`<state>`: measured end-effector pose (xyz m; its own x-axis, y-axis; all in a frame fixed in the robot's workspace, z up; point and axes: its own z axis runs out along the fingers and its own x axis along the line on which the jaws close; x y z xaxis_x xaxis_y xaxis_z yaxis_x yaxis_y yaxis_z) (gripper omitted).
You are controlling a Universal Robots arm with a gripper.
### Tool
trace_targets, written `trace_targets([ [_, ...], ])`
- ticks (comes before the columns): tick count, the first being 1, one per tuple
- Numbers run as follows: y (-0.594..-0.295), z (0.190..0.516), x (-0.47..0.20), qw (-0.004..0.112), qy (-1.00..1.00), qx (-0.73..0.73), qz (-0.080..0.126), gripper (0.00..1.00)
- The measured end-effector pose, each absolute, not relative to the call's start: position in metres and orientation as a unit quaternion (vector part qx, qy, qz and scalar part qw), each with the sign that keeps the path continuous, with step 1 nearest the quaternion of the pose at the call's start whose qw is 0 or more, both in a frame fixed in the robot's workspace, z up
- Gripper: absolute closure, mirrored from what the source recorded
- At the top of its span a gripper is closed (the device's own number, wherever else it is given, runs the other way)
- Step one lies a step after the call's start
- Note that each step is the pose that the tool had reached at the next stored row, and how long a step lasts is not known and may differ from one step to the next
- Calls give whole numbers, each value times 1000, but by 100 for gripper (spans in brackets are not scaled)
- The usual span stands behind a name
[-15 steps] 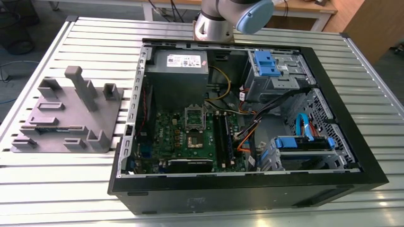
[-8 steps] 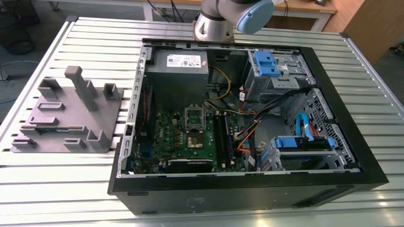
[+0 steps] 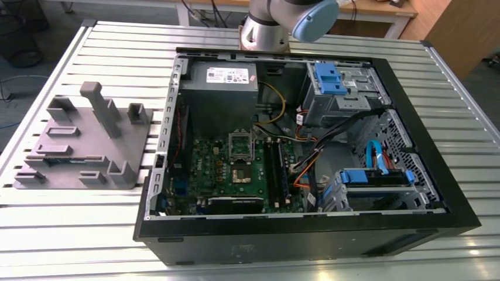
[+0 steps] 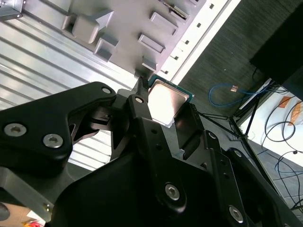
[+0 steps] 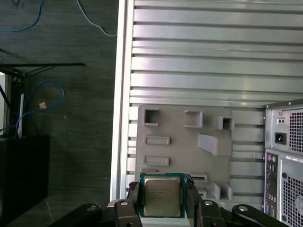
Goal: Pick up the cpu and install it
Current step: 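Pick up the cpu and move it towards the insertion slot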
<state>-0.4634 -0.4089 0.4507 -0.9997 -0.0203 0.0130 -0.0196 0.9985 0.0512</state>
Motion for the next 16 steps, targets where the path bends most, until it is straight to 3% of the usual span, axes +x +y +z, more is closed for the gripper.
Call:
trace_targets([
  [16, -409, 421, -463, 7, -1000, 10, -26, 53],
])
